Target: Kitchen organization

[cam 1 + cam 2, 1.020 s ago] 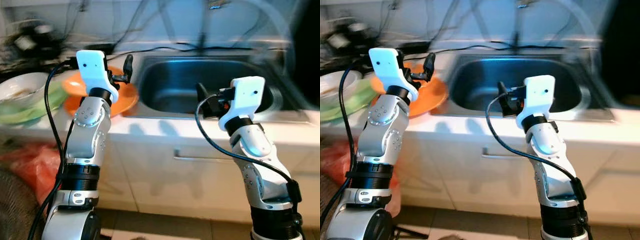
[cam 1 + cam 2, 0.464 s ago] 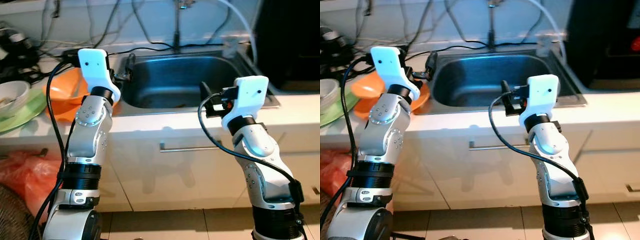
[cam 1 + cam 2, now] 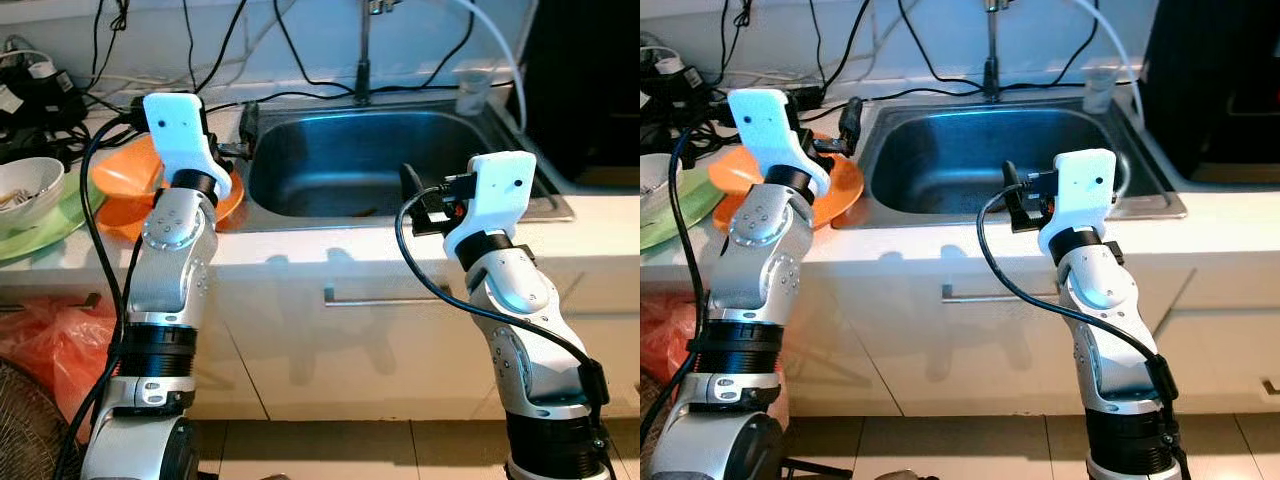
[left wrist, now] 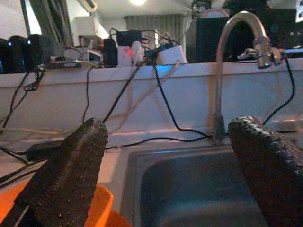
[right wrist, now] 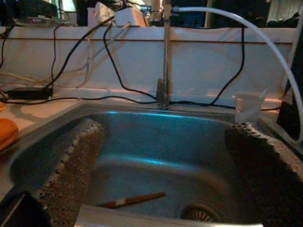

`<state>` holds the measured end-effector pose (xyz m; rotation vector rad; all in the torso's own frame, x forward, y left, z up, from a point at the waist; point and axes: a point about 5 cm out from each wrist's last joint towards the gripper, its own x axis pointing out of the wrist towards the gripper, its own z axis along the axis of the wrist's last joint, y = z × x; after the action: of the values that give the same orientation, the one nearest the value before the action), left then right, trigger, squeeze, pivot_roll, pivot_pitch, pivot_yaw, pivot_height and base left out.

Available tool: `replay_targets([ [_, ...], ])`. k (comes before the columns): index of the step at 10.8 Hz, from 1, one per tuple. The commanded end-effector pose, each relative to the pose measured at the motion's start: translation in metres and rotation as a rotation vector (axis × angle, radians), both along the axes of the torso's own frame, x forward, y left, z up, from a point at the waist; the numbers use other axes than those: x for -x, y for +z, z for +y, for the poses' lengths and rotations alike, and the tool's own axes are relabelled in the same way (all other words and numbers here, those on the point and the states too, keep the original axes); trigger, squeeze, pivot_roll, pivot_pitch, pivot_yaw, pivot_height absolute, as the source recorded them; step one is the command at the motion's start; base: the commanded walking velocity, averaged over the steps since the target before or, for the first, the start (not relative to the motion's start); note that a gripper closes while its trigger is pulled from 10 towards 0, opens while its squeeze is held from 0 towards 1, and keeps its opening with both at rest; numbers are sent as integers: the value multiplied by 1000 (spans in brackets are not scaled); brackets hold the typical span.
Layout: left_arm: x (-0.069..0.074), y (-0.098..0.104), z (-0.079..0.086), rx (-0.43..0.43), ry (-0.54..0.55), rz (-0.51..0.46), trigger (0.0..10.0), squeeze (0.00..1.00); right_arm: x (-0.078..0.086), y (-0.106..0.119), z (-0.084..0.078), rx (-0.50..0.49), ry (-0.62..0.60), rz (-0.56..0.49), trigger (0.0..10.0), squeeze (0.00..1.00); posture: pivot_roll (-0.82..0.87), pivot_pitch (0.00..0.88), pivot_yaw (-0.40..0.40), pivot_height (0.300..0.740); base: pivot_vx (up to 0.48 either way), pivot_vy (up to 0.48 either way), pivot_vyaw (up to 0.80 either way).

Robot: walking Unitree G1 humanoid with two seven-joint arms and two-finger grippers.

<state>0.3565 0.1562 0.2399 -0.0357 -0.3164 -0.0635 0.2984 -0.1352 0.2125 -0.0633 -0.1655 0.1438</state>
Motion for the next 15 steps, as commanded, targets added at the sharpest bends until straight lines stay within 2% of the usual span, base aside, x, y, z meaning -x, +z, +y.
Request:
replay_targets([
  [1, -2, 8, 4, -6, 22, -23, 10000, 0, -1, 4, 2, 1, 11, -16, 10000, 0, -8, 0, 89, 740, 326, 0, 0],
  [9, -2, 7, 3, -11, 30, -20, 10000, 0, -1, 3, 3, 7, 18, -15, 10000, 0, -6, 0, 87, 740, 329, 0, 0],
  [10, -2, 7, 4, 9, 26, -25, 10000, 0, -1, 3, 3, 7, 18, -14, 10000, 0, -6, 0, 88, 740, 255, 0, 0],
  [15, 1, 5, 1, 5, 26, -24, 10000, 0, 1, 1, 3, 5, 19, -10, 10000, 0, -5, 0, 88, 740, 0, 0, 0],
])
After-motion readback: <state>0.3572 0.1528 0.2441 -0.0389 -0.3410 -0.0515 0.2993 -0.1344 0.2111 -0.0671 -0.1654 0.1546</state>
